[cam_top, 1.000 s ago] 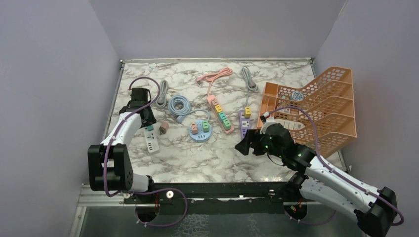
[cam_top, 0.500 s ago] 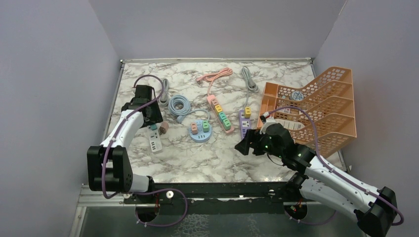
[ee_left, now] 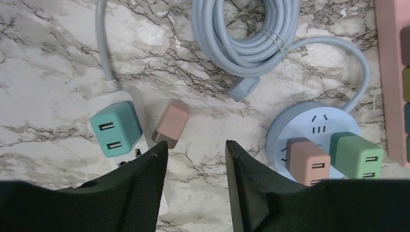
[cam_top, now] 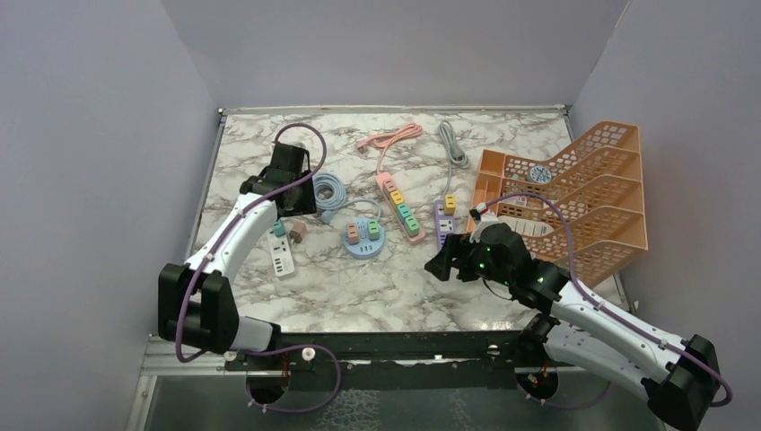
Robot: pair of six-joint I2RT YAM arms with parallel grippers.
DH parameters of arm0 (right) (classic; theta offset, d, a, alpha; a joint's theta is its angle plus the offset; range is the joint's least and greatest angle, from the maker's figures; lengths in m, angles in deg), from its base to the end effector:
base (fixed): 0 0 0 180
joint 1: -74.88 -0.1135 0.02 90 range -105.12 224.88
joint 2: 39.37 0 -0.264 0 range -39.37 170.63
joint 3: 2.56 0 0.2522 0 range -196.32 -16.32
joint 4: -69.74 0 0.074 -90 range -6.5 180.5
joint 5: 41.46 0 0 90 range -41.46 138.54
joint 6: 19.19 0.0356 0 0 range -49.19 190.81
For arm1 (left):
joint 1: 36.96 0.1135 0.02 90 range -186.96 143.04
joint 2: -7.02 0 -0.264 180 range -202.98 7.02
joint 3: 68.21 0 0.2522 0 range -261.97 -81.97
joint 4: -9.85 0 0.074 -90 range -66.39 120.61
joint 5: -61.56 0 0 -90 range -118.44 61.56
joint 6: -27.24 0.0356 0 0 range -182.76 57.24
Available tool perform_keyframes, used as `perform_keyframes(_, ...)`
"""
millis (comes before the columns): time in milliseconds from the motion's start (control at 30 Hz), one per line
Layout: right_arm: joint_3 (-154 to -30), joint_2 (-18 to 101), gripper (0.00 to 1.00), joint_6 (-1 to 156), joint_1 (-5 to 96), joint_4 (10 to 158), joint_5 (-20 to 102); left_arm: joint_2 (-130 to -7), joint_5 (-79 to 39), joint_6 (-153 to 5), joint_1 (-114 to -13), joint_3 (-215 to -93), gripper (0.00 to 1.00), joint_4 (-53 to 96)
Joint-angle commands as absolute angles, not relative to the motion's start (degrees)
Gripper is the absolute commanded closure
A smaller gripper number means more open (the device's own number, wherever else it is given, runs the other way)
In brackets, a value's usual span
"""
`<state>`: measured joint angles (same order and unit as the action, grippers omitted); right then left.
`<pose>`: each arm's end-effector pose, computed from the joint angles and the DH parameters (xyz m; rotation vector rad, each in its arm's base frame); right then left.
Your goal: Insert the plug
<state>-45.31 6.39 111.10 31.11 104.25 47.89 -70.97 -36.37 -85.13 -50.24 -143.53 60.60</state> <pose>0.1258 0.1211 0.2226 -0.0780 2.3504 0.7860 0.2757 -0.0600 0.2722 -0.2544 2.4795 -0.0877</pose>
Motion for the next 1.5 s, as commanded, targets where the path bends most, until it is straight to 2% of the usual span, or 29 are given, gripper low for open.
perform_keyframes(0,-46.2,6.4,0.16,111.3,31.1,102.2,49.0,-75.7,-35.4,-84.0,-50.9,-143.6,0.49,61.3)
perform_keyframes(300,-46.0,5.7,0.16,111.3,31.2,102.9,49.3,-81.2,-37.7,-81.4,-50.9,-142.3,0.4,60.0)
perform_keyframes(567,-45.9,5.3,0.16,111.2,31.2,103.6,49.6,-85.4,-39.5,-80.9,-50.9,-141.6,0.41,59.8)
perform_keyframes(700,-45.6,4.7,0.16,111.2,31.1,103.9,49.8,-86.1,-39.5,-81.2,-50.9,-141.1,0.47,59.7)
perform_keyframes(767,-45.7,4.5,0.16,111.3,31.2,104.1,49.8,-86.1,-39.3,-81.2,-50.9,-140.8,0.55,59.6)
perform_keyframes(867,-45.6,4.4,0.16,111.3,31.1,104.1,49.7,-85.5,-38.7,-81.1,-51.0,-140.8,0.72,59.6)
perform_keyframes(933,-45.6,4.4,0.16,111.3,31.1,104.1,49.6,-84.6,-37.6,-81.1,-50.9,-140.8,0.79,59.7)
perform_keyframes(1200,-44.2,3.8,0.16,113.0,31.1,100.4,45.8,-74.8,-26.7,-86.1,-53.7,-141.6,0.83,60.3)
perform_keyframes(1467,-44.9,3.5,0.16,116.5,31.1,89.5,38.1,-66.0,-14.6,-88.2,-59.2,-150.2,0.83,60.7)
